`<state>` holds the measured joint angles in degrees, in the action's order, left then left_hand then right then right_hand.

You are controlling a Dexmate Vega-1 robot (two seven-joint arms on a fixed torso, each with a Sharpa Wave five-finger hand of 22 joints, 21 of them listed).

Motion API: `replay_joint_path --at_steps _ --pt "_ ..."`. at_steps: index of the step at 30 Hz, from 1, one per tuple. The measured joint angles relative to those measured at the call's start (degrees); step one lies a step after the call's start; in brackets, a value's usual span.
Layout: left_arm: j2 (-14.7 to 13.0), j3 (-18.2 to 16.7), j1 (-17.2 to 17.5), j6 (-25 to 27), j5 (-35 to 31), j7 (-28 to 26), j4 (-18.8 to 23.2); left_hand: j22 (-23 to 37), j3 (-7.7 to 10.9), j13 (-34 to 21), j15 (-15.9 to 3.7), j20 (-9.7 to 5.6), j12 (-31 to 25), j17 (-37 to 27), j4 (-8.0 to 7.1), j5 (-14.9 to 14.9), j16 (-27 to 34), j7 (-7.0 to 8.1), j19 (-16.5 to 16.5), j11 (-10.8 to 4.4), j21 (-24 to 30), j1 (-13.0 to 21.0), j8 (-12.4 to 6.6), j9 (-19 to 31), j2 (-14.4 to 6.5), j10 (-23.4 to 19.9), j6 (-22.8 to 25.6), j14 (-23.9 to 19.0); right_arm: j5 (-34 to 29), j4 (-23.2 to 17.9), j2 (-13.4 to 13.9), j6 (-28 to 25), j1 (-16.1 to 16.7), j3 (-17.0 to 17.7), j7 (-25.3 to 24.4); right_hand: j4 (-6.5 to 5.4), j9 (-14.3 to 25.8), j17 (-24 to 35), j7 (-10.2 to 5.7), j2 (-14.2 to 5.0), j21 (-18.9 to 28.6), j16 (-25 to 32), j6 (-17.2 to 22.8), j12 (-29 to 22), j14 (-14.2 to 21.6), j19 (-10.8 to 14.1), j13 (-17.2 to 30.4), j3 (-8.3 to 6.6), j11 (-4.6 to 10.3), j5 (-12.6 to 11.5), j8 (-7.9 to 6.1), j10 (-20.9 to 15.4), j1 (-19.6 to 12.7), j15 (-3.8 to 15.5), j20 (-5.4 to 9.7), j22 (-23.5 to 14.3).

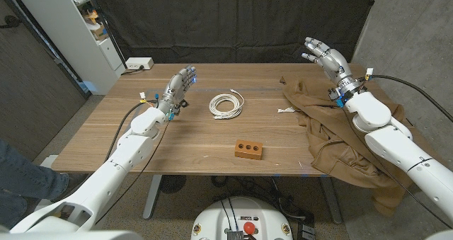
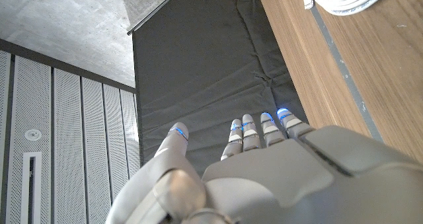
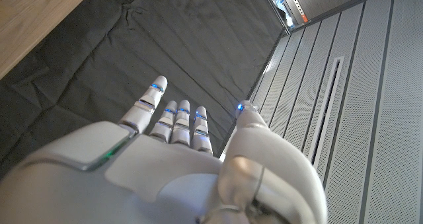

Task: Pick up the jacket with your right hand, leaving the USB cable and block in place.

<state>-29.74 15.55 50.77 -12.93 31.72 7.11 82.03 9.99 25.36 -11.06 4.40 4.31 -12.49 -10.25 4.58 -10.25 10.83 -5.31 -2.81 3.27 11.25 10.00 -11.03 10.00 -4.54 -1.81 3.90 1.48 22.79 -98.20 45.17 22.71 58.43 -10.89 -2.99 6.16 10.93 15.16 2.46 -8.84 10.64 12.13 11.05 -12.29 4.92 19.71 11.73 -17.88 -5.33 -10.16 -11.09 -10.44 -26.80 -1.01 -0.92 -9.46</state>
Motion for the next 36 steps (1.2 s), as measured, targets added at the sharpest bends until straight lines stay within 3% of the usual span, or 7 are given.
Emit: replay_joint_path --at_steps 36 --pt "-0.18 0.49 -1.46 0.39 -0.37 0.99 -0.60 0.00 0.24 0.00 0.00 0.30 0.00 0.00 0.24 0.00 0.00 0.00 -0.30 0.00 0.00 0.00 0.22 0.00 0.00 0.00 0.00 0.00 -4.13 -3.87 5.25 -1.38 3.80 2.69 -2.47 0.00 0.01 -0.26 0.00 0.00 0.00 0.00 0.00 -0.01 0.00 0.00 0.00 0.00 0.00 0.00 0.00 0.00 0.00 0.00 0.00 0.00"
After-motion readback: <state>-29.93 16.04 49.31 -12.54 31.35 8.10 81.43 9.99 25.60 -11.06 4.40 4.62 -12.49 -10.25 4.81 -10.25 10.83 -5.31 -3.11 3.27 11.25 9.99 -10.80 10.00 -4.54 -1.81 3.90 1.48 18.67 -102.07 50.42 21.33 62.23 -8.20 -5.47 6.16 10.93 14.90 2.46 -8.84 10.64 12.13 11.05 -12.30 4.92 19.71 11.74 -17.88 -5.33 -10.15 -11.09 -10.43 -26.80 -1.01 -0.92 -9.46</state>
